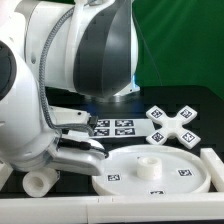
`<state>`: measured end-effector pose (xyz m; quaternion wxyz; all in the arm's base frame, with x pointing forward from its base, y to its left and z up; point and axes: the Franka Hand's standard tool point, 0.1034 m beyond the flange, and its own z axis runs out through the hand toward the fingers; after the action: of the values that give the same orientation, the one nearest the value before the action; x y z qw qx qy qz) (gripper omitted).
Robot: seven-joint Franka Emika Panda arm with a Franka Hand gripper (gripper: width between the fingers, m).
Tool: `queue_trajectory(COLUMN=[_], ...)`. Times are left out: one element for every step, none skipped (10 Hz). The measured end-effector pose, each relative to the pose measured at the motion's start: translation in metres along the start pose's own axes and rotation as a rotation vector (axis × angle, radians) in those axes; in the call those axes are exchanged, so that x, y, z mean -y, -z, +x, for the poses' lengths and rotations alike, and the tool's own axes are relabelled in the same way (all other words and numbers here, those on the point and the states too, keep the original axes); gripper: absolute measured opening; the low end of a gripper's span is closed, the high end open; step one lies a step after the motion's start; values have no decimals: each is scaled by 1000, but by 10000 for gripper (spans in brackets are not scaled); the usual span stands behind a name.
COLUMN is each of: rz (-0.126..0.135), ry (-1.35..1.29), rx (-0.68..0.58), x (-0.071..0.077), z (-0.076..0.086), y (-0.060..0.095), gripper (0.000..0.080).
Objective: Assemble round table
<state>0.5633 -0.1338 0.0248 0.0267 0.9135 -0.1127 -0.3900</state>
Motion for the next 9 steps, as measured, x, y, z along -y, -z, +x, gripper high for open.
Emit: queue_trajectory(rz=[0,-2,-4,-1,-1,-1,6,13,18], ry=[0,2,11,21,20,21,11,16,16], rx=[0,-5,-33,-80,-90,-137,-247,-303,-344], x=[0,1,7,15,25,36,49,53,52], z=[0,0,-7,-19,-39,-51,-58,-65,-61], y=[0,2,14,26,29,34,42,39,38], gripper=[308,308,308,308,309,310,310,310,310])
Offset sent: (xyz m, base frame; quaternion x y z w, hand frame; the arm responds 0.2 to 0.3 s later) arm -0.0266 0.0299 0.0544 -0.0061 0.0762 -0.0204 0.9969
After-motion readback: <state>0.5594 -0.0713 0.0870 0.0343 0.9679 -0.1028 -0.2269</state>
